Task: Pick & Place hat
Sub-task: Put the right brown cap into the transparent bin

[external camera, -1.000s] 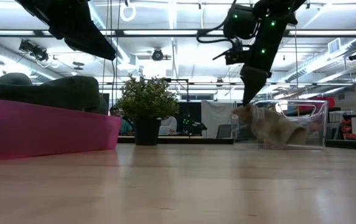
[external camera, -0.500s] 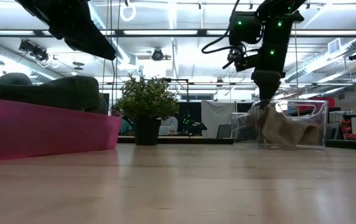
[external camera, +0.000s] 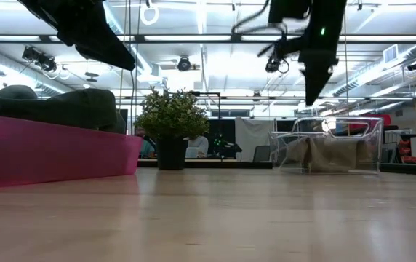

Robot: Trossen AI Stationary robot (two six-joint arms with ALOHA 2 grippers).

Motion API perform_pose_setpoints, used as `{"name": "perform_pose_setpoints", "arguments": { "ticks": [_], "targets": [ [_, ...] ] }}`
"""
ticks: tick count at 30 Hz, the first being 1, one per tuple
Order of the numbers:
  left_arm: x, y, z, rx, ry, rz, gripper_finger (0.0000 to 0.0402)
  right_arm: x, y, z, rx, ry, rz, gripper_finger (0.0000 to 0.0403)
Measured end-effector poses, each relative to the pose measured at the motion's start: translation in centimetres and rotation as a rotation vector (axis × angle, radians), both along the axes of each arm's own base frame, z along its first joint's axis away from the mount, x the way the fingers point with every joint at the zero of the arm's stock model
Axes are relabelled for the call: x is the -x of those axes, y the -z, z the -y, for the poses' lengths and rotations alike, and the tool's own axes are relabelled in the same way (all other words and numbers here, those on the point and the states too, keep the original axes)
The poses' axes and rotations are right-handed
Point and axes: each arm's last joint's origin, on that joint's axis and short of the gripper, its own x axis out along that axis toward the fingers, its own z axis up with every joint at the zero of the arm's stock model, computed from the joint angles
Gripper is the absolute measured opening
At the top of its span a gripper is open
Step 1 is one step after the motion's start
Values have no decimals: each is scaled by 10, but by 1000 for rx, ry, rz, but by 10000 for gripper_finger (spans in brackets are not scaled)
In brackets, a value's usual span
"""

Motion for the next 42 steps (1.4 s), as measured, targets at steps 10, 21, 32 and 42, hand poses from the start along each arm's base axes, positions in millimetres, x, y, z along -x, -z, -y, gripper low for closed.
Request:
{"name": "perform_pose_setpoints", "arguments": {
  "ticks": [10, 21, 32, 42],
  "targets": [
    [0, 0, 0, 1, 1, 0, 165, 1, -32, -100, -330, -92, 78, 180],
    [0, 0, 0, 16, -9, 6, 165, 51, 12, -211, -536, -9, 25, 199],
    [0, 0, 0, 15, -8, 6, 165, 89, 56, -252, -581, -139, 92, 199],
    [0, 0, 0, 21, -13, 8, 165, 98, 66, -253, -469, -218, 89, 199]
  ]
}}
